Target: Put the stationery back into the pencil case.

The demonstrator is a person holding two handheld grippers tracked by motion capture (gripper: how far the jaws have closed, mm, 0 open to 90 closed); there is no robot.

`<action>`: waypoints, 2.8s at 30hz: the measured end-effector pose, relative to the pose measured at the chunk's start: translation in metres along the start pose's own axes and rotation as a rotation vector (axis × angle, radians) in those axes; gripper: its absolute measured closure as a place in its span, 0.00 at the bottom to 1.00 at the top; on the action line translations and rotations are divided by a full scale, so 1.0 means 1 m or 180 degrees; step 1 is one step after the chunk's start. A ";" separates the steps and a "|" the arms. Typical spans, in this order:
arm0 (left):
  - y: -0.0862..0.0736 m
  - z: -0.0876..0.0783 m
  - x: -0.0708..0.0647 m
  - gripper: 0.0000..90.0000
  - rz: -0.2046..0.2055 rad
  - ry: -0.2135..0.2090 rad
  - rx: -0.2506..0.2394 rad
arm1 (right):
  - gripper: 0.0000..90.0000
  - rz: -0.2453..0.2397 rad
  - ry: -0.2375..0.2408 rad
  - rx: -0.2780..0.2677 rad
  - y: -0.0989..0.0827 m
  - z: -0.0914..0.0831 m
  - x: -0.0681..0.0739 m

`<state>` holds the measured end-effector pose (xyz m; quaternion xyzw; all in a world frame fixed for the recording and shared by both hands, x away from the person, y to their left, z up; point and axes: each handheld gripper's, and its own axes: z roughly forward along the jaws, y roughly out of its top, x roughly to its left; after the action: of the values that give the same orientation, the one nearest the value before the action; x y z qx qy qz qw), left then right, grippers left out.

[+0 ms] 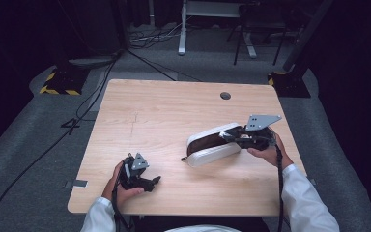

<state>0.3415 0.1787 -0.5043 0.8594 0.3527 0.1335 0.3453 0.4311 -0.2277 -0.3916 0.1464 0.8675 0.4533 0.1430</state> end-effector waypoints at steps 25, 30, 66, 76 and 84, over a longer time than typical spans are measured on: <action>0.000 0.000 0.000 0.17 0.0001 0.0000 0.0000 | 0.77 0.0100 -0.0049 0.0087 -0.013 0.016 -0.006; 0.000 0.000 0.000 0.17 0.0000 0.0000 0.0000 | 0.75 0.0107 -0.0092 0.0067 -0.012 0.014 -0.005; 0.000 0.001 0.000 0.16 -0.0020 -0.0016 -0.0001 | 0.34 0.0181 -0.0627 0.0294 -0.018 -0.026 0.000; 0.000 0.001 0.000 0.16 -0.0020 -0.0016 -0.0001 | 0.34 0.0133 -0.0726 0.0378 -0.022 -0.036 0.007; 0.000 0.001 0.000 0.16 -0.0020 -0.0017 -0.0001 | 0.34 0.0093 -0.0811 0.0448 -0.030 -0.041 0.011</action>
<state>0.3418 0.1784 -0.5045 0.8586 0.3545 0.1302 0.3467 0.4012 -0.2704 -0.3954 0.2251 0.8697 0.3712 0.2348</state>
